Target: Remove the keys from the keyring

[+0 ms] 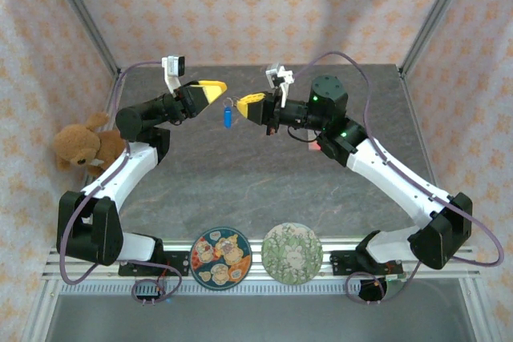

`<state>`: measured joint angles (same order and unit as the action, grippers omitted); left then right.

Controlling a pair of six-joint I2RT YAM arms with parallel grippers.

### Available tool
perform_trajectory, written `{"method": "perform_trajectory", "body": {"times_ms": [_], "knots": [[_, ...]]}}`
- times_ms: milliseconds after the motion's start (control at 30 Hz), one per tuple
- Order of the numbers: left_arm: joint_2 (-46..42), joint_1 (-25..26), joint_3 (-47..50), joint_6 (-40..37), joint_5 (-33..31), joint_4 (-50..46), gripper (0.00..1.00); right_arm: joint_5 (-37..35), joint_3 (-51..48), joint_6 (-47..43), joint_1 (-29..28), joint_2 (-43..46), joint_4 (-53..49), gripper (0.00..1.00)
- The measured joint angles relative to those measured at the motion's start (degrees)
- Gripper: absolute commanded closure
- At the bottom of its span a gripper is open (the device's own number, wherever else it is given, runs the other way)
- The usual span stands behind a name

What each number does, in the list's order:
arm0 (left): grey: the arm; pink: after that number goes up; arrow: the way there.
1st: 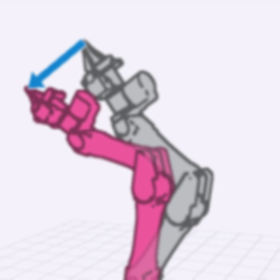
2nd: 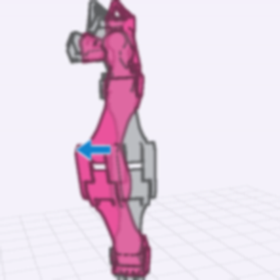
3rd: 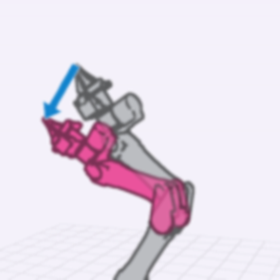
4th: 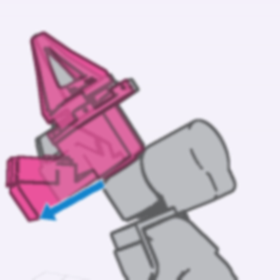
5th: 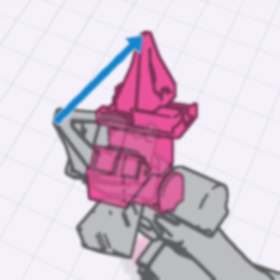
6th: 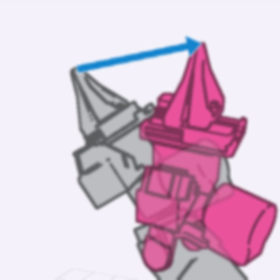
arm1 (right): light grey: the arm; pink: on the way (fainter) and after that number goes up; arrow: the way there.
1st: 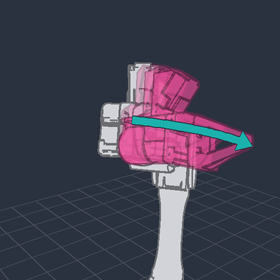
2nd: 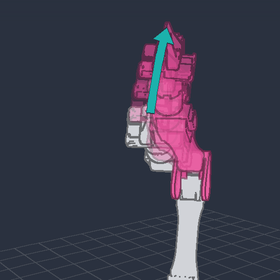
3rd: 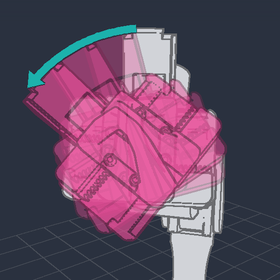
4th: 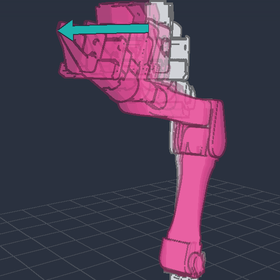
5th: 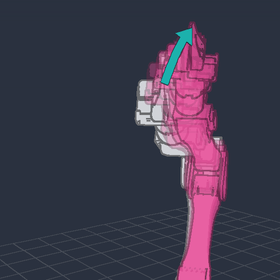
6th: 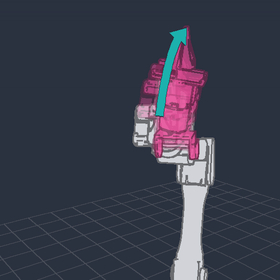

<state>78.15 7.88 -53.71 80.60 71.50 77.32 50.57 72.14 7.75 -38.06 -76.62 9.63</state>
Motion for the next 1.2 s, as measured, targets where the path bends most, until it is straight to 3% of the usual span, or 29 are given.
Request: {"method": "perform_trajectory", "body": {"times_ms": [200,467,800,1200], "knots": [[0.98,-0.02,1.90,-8.55,-0.92,-9.05,0.49,-0.02,0.07,0.22,2.38,-0.70,-1.05,1.00],[6.45,-0.02,4.31,-13.90,-2.47,-13.29,0.50,-0.04,-3.45,1.09,5.68,-1.55,-0.72,1.00],[6.62,-0.02,5.49,-27.85,-7.52,-30.38,0.52,-0.81,-7.37,1.27,7.37,-3.82,-0.85,1.00],[6.64,1.92,7.04,-21.62,-3.34,-18.03,0.52,3.43,-7.37,1.25,7.37,-4.57,-1.20,1.00]]}}
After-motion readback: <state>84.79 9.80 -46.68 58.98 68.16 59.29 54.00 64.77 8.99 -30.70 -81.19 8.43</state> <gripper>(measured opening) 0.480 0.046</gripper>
